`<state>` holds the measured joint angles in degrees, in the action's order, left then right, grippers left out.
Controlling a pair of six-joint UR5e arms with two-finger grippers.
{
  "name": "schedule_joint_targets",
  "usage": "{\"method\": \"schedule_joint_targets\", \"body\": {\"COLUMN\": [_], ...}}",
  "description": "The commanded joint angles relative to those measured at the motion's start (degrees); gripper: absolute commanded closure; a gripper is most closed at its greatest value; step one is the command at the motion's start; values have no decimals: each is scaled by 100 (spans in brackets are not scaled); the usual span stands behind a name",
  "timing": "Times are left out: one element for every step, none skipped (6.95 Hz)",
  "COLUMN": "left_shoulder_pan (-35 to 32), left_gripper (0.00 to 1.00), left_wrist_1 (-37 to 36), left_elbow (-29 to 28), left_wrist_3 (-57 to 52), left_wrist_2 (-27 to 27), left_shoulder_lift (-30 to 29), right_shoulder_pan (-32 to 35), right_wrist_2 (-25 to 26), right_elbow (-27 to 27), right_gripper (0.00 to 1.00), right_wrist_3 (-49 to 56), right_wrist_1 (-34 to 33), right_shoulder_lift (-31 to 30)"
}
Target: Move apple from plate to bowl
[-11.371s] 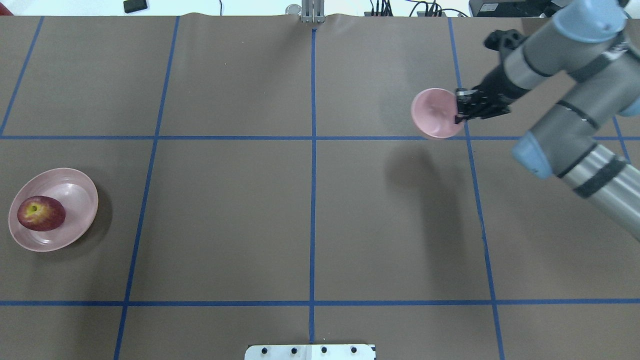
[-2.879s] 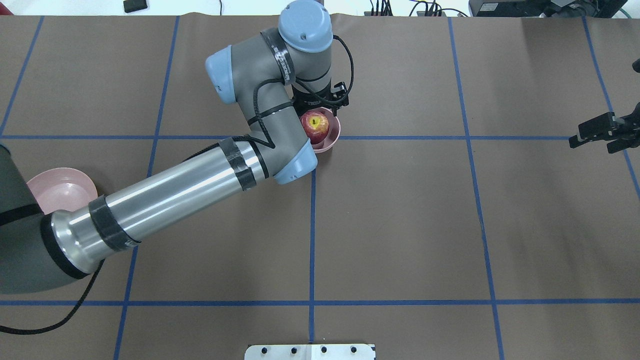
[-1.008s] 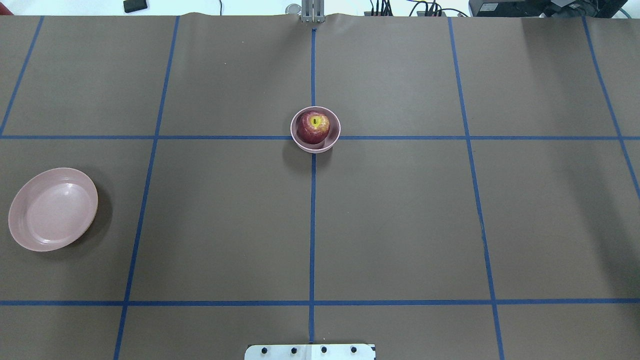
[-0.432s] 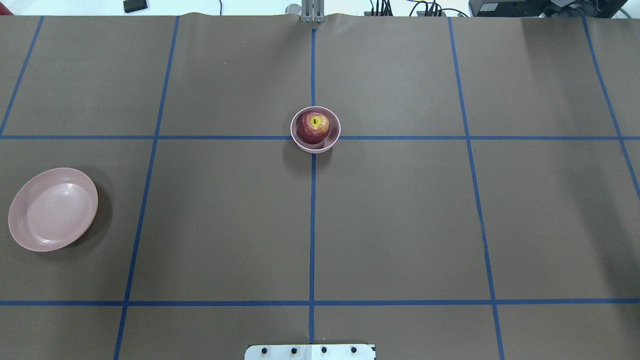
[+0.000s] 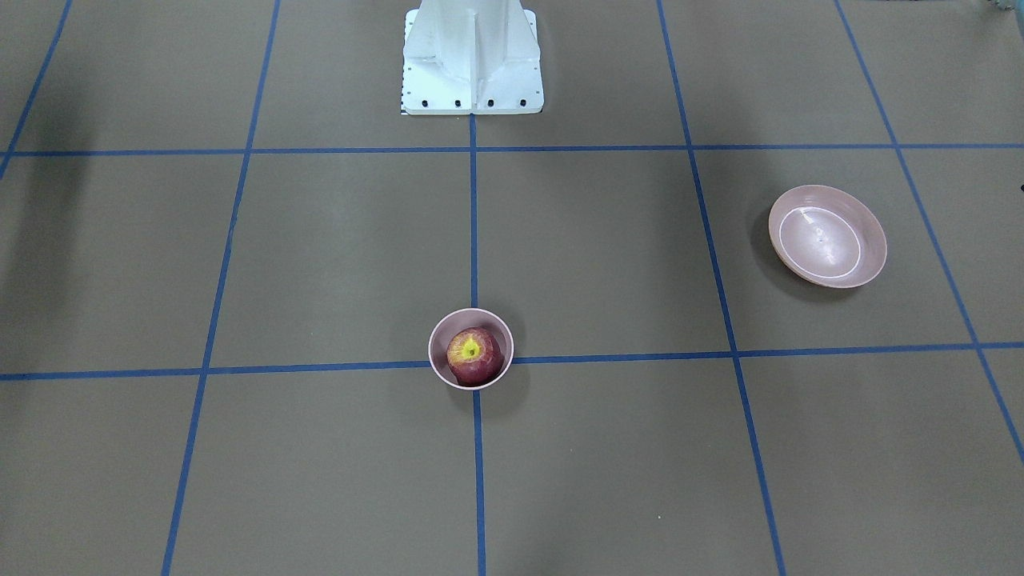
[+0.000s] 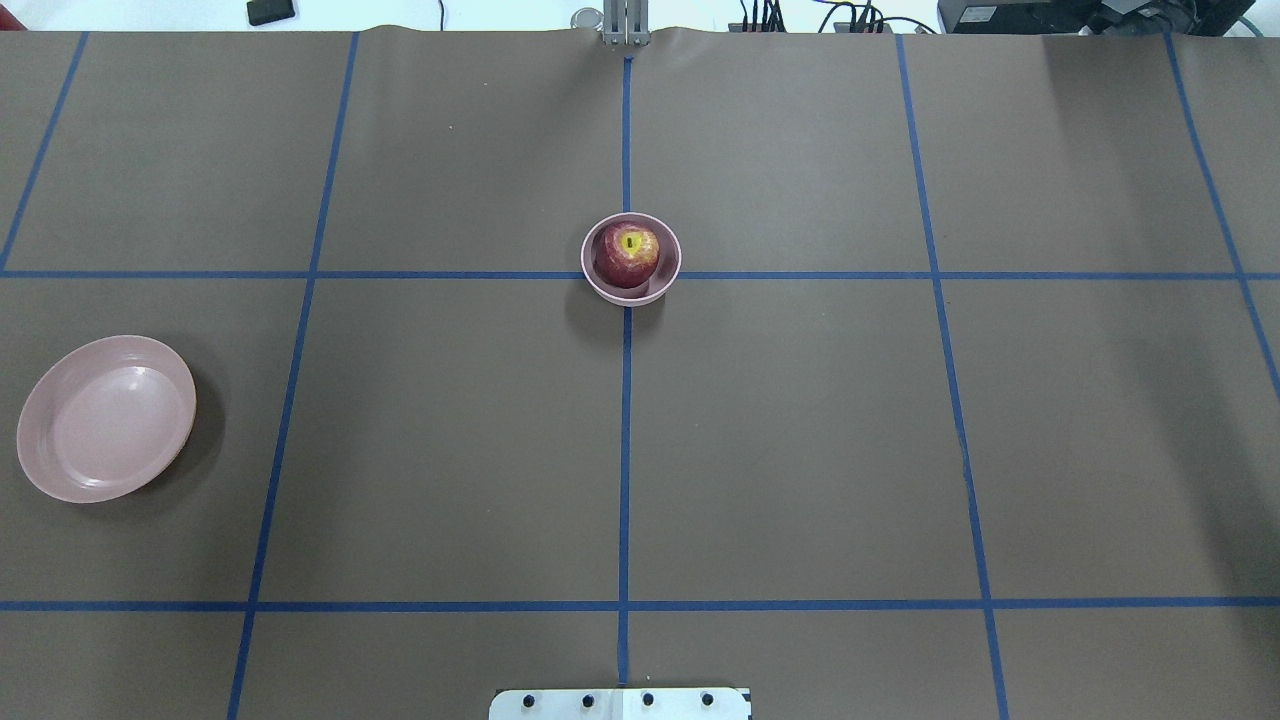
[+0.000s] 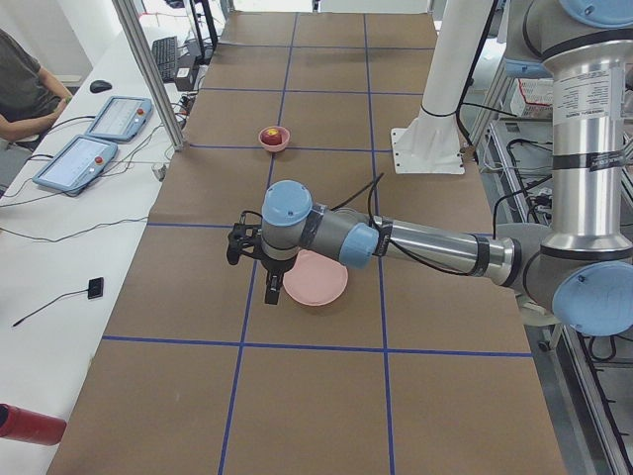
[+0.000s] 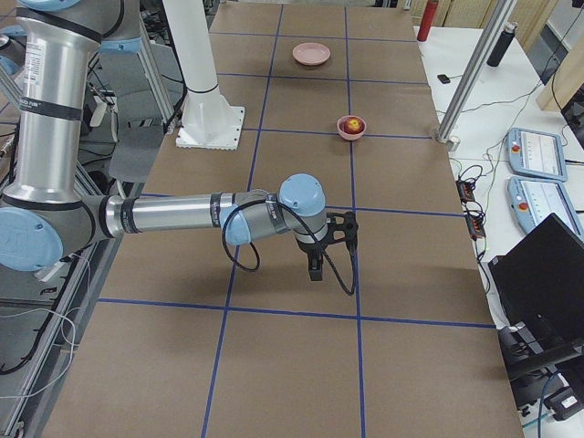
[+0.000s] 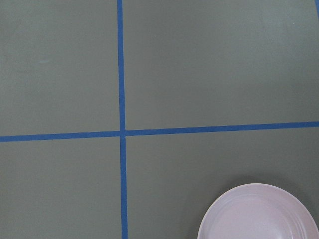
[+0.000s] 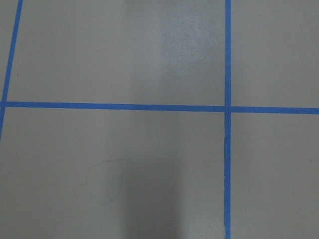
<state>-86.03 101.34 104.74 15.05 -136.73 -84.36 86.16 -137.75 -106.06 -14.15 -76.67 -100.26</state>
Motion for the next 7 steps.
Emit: {"method": "schedule_joint_targets", "body": {"left_shoulder_pan": [-2,7,-2,-2,-2,-2,7], "left_gripper": [2,2,2,2,2,2,2], "left_wrist_1": [183,193,201,193,193,193,201], "left_elbow": [-138,-86,-59,-76,-68,-120,-173], "left_wrist_3": [50,59,51,59,68,94,155], "left_wrist_2": [-64,-73,-73,-90,-117,-108,-108], "left_shoulder_lift": [7,7,34,34,34,34,25], "right_shoulder_pan": [-47,-47,-47,-47,-55,-82,-134], "right_wrist_2": [20,38,56,47,38,3,-6], "right_elbow": [-2,6,6,24,-2,6,15], "right_gripper": [0,0,0,0,0,0,0], "right_wrist_3": [0,0,0,0,-9,-9,-9], "right_wrist_1": [11,3,3,-6,-6,-6,3], "right_shoulder_lift": [50,94,103,146,147,156,164]}}
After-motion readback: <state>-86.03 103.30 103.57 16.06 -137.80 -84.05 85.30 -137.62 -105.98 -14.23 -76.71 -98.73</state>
